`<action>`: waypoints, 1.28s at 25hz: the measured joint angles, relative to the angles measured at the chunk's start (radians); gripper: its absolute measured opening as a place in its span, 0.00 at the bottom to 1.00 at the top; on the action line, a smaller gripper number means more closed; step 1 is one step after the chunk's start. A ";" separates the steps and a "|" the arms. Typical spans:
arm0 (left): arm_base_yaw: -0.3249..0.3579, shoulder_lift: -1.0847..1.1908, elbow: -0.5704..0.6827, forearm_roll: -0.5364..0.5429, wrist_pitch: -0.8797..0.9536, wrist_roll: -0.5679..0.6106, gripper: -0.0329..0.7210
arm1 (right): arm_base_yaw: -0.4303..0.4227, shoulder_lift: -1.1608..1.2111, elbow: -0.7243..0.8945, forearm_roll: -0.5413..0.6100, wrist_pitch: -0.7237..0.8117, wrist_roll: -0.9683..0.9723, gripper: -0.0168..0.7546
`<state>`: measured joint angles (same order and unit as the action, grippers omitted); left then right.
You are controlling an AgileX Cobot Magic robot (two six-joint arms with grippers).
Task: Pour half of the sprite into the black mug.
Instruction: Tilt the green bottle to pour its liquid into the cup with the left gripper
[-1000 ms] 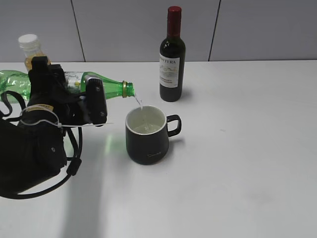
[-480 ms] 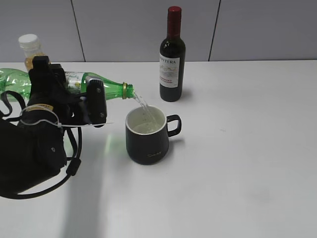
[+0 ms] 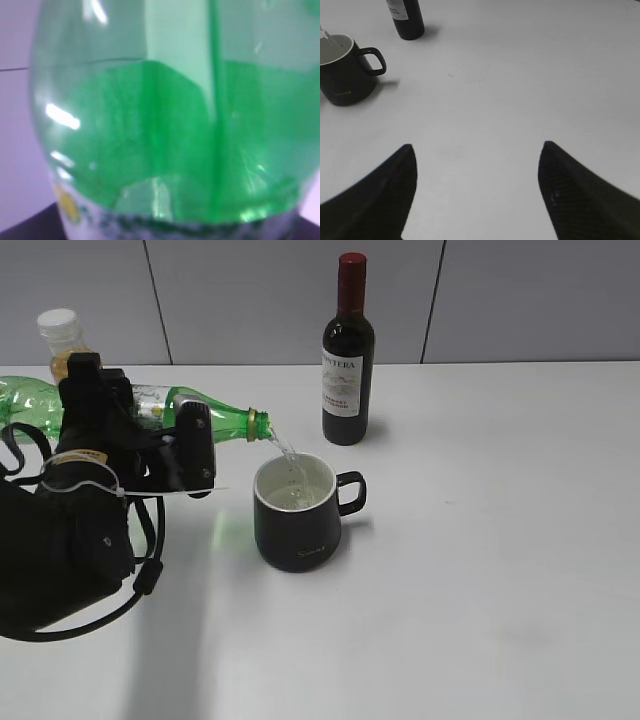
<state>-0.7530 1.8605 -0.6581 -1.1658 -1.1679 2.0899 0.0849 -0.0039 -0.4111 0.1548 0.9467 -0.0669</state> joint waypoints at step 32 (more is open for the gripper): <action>0.000 0.000 0.000 0.045 -0.007 -1.004 0.66 | 0.000 0.000 0.000 0.000 0.000 0.000 0.76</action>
<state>-0.7530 1.8605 -0.6581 -1.1212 -1.1748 1.0855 0.0849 -0.0039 -0.4111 0.1548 0.9467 -0.0669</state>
